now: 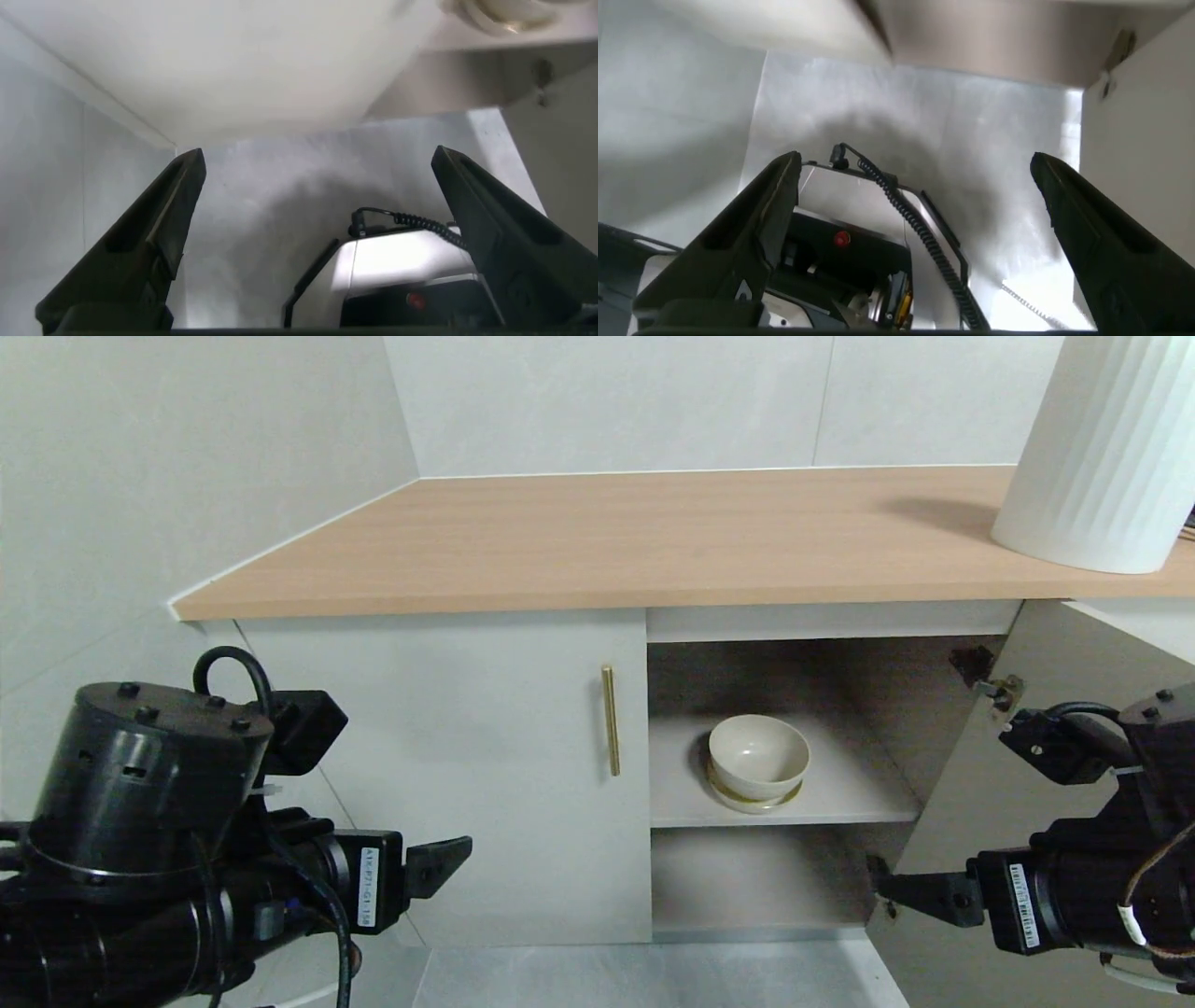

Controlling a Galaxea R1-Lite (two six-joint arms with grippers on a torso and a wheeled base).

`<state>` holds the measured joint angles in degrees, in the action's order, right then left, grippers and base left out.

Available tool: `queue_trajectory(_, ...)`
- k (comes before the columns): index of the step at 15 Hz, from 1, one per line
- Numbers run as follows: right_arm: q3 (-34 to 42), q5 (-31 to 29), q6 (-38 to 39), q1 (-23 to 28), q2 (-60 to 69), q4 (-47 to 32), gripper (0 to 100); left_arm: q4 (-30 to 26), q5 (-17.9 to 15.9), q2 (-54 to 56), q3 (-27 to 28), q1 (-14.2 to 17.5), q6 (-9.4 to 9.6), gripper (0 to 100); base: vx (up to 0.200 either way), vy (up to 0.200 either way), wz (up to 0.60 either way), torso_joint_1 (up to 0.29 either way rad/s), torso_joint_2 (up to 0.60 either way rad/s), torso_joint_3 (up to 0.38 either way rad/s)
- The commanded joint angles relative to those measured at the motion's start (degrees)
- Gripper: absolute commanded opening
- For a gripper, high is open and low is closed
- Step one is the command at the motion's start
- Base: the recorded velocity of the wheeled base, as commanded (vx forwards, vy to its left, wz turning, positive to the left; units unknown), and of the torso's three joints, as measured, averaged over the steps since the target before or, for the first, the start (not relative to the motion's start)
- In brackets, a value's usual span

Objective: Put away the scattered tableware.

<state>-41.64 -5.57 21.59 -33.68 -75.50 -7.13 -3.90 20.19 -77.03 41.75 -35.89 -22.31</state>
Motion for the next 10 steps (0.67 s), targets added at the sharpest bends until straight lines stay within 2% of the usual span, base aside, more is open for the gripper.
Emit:
queue_trajectory(1,0.2,-0.1,-0.3,-0.1,0.1,0.0,100,0.0,0.0,-0.6,-0.1,-0.1,-0.02,100,-0.2,0.0,0.0,-0.002,0.0,0.002)
queue_trajectory(6,0.5,-0.2,-0.3,-1.2,0.2,-0.5,100,0.0,0.0,-0.7,-0.4,-0.3,0.07,100,-0.2,0.0,0.0,0.004,0.0,0.0)
queue_trajectory(10,0.4,-2.2,-0.4,-1.5,0.9,-1.0,100,0.0,-0.1,-0.8,-0.4,-0.3,0.07,100,0.0,0.0,0.0,0.0,0.0,0.0)
